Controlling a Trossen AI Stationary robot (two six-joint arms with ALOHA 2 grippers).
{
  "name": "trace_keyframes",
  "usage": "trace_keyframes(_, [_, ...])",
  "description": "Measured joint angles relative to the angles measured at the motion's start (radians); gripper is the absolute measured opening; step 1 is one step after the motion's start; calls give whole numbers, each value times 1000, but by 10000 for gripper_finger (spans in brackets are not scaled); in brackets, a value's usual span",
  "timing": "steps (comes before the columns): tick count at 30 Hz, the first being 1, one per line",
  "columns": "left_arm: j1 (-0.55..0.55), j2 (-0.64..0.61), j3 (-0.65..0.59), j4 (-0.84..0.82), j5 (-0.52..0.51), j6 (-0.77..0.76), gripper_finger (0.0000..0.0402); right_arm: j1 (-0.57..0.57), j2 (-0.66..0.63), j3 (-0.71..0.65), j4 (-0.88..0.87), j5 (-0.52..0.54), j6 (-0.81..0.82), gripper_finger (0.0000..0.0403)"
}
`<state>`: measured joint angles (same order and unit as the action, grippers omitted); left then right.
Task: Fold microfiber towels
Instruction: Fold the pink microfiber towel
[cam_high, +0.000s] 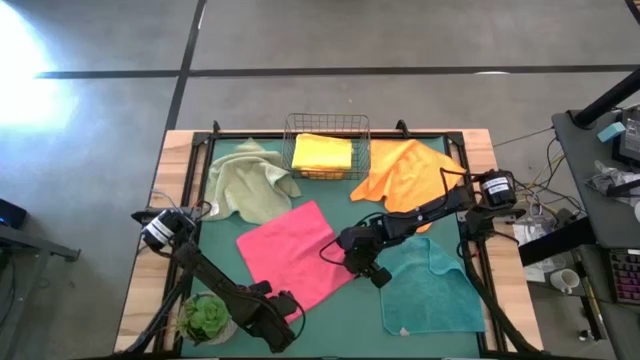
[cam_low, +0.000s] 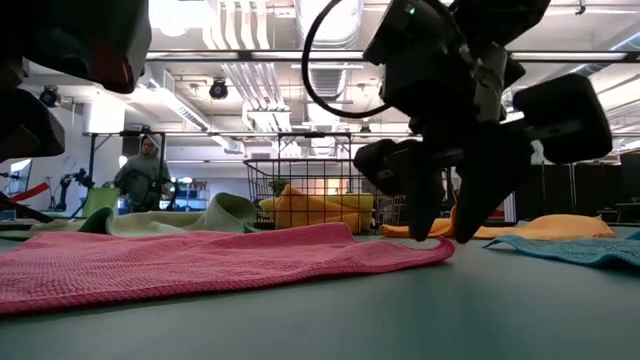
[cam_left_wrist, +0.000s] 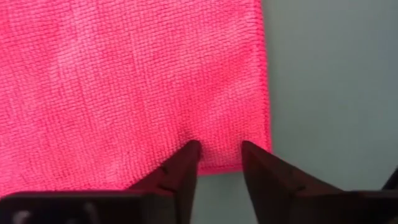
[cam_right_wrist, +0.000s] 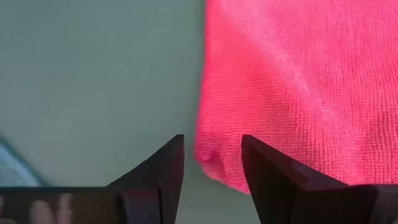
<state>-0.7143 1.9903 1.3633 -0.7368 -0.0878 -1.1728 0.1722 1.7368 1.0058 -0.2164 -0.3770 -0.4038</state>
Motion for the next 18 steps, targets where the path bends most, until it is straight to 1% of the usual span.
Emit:
trace_keyframes(3, [1,0,-5,-6,-7,0,64,0,14,0,1,74,-1,150])
trace_keyframes(6, [1,0,-12,-4,-12,0,18,0,27,1,1,80,-11,150])
trace_keyframes(7, [2,0,-15,1,-13,0,9,0,31,1,1,78,-13,150])
trace_keyframes(14, [2,2,-18,11,-17,1,4,4,60,3,4,76,-12,150])
trace_keyframes(18, [2,2,-18,14,-17,1,2,4,63,3,7,82,11,133])
